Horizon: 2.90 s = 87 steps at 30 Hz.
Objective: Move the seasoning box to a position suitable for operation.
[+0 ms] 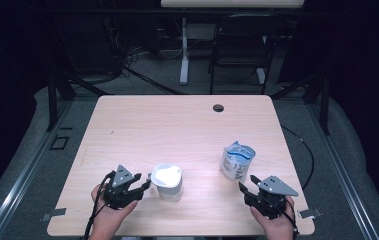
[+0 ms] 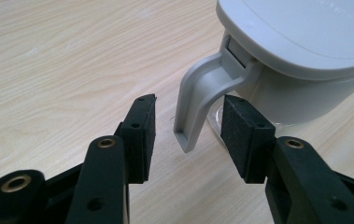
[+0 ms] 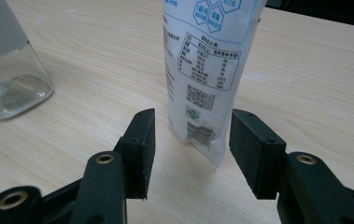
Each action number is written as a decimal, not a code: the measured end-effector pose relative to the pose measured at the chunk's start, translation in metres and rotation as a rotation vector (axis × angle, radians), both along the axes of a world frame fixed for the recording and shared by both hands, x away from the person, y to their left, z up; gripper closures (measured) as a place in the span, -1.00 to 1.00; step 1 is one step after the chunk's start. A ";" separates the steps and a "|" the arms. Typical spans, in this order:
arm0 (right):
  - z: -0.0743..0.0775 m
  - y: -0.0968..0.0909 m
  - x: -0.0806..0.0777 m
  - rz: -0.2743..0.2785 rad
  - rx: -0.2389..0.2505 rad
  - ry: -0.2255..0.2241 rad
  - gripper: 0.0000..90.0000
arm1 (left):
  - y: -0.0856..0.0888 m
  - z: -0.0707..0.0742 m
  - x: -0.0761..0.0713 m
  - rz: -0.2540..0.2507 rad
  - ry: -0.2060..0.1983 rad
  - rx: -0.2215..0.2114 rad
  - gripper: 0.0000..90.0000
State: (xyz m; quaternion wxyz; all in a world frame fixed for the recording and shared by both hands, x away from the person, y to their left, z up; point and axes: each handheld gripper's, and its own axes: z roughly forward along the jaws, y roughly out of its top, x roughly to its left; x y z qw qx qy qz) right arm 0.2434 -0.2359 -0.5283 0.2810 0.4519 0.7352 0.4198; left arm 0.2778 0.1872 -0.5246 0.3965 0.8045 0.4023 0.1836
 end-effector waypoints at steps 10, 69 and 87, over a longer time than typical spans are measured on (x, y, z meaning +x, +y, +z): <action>0.018 0.017 -0.005 0.055 0.011 -0.030 0.12 | 0.015 0.015 0.001 0.040 -0.034 -0.026 0.16; 0.022 0.103 0.021 0.265 -0.025 0.016 0.49 | -0.004 0.019 0.007 -0.056 0.013 -0.028 0.79; 0.027 0.119 0.026 0.278 -0.029 -0.019 0.46 | -0.003 0.043 0.008 -0.049 -0.008 -0.038 0.72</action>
